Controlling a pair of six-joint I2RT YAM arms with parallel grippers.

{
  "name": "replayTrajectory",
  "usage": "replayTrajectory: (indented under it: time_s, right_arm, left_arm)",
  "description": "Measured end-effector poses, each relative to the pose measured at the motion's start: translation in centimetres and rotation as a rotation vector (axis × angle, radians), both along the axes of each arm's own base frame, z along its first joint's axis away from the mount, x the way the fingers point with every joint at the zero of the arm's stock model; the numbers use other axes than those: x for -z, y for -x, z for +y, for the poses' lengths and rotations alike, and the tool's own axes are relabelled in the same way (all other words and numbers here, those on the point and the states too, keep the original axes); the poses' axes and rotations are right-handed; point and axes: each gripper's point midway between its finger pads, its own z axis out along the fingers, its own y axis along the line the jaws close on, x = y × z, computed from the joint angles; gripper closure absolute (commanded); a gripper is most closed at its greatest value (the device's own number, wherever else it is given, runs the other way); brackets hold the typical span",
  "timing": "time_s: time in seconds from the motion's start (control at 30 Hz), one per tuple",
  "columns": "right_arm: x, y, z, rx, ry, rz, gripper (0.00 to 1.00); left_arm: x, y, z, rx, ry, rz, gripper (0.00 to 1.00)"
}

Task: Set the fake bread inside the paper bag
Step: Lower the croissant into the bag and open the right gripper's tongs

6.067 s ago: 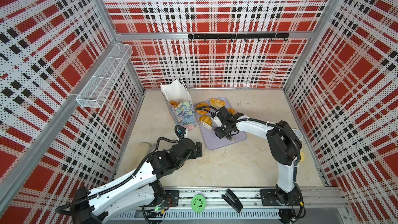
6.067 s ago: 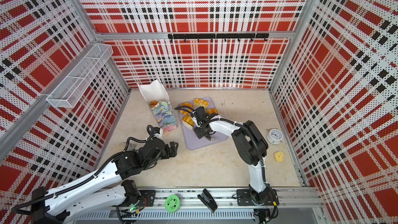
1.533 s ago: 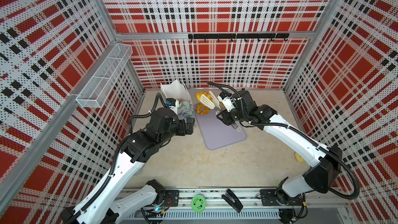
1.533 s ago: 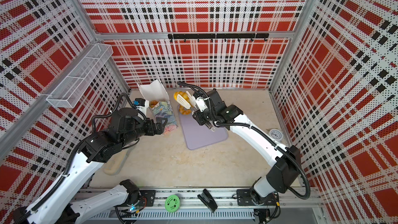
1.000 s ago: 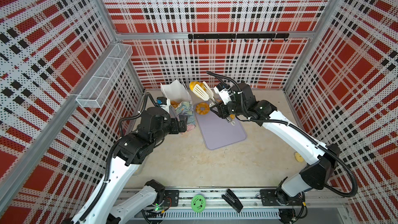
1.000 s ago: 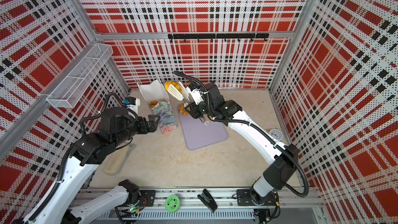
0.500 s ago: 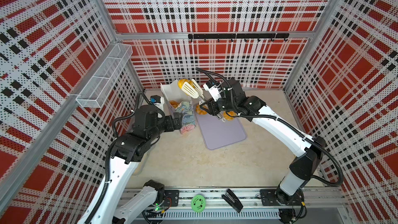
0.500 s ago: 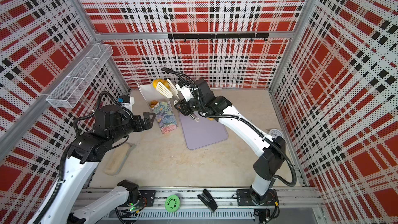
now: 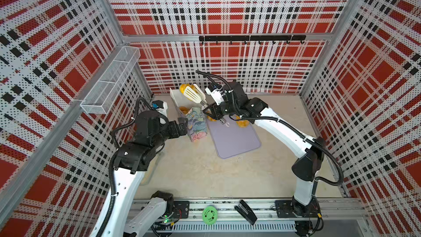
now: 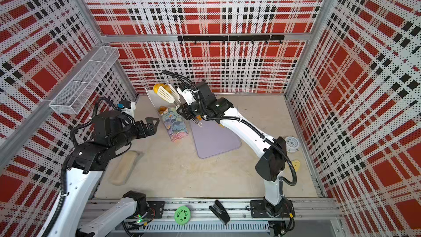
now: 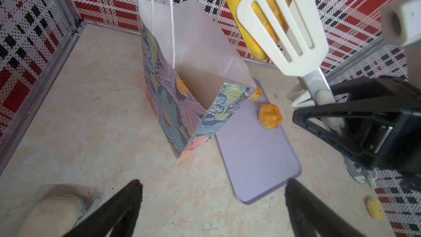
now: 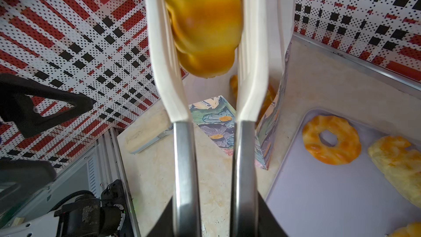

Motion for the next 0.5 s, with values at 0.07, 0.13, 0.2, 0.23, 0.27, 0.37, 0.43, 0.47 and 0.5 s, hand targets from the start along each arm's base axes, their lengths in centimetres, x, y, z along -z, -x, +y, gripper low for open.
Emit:
replayTrajectory:
  time_s: [0.07, 0.13, 0.2, 0.23, 0.27, 0.37, 0.43, 0.47, 0.5]
  right_arm:
    - [0.2, -0.1, 0.4, 0.002, 0.011, 0.002, 0.63]
    - [0.6, -0.2, 0.5, 0.009, 0.029, 0.008, 0.63]
    - [0.8, -0.4, 0.6, 0.018, 0.045, 0.014, 0.63]
    - [0.9, -0.5, 0.6, 0.024, 0.053, 0.014, 0.63]
    - [1.0, -0.6, 0.7, 0.028, 0.060, 0.016, 0.63]
    - [1.4, -1.0, 0.8, 0.042, 0.078, 0.018, 0.63]
    - [1.7, -1.2, 0.8, 0.049, 0.089, 0.022, 0.61]
    - [1.8, -1.2, 0.8, 0.051, 0.095, 0.025, 0.61]
    - [2.0, -1.2, 0.7, 0.053, 0.101, 0.027, 0.61]
  left_arm:
    - [0.2, 0.0, 0.2, -0.006, 0.003, 0.003, 0.01]
    - [0.5, 0.1, 0.3, -0.007, 0.007, 0.009, 0.01]
    - [0.7, 0.1, 0.4, -0.007, 0.008, 0.014, 0.01]
    - [0.9, 0.1, 0.4, -0.006, 0.009, 0.016, 0.01]
    - [1.0, 0.2, 0.4, -0.006, 0.008, 0.019, 0.01]
    - [1.1, 0.2, 0.4, -0.005, 0.007, 0.023, 0.01]
    - [1.1, 0.2, 0.4, -0.003, 0.007, 0.022, 0.01]
    - [1.1, 0.2, 0.4, -0.003, 0.007, 0.022, 0.01]
    - [1.1, 0.2, 0.4, -0.002, 0.007, 0.022, 0.00]
